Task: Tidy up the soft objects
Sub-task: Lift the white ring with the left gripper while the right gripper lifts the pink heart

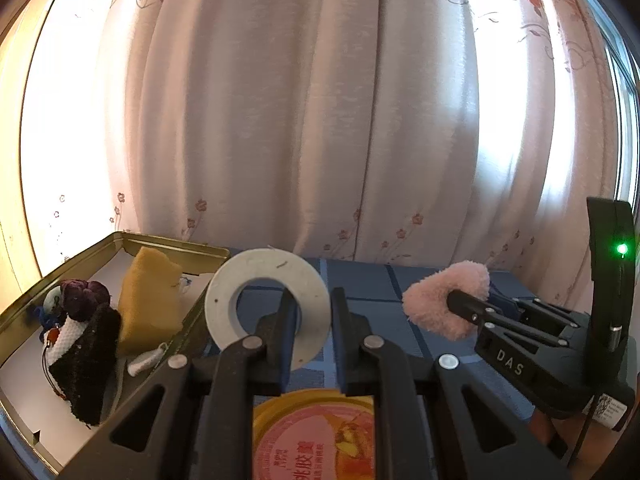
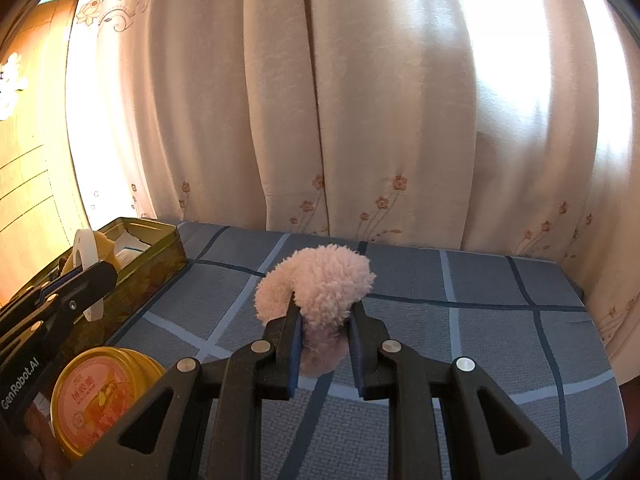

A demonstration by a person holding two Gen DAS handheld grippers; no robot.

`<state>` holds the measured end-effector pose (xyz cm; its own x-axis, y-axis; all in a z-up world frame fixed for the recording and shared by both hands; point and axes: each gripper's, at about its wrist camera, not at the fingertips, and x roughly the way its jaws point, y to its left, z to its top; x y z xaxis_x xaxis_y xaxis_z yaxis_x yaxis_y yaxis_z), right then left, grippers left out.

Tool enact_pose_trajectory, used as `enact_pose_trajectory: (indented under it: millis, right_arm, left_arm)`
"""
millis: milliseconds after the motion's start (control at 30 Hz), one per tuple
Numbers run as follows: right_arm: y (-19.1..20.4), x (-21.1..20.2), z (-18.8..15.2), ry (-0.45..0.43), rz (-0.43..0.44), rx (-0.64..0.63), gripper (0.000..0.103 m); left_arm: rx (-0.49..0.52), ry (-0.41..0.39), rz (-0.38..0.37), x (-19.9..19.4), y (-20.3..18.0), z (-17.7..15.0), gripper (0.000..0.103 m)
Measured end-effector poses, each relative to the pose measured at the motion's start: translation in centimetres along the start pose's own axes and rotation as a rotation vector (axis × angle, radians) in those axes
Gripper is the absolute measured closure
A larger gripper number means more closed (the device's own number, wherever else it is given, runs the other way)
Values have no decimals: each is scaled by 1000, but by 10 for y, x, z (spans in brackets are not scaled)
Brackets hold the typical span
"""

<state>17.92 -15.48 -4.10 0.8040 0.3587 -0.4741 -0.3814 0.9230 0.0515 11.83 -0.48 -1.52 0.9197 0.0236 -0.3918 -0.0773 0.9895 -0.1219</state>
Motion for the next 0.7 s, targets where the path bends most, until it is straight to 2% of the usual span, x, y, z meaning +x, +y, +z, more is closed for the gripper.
enact_pose_trajectory:
  millis: [700]
  right_arm:
    - [26, 12, 3, 25, 12, -47, 81]
  left_arm:
    - [-44, 26, 6, 5, 27, 2, 88]
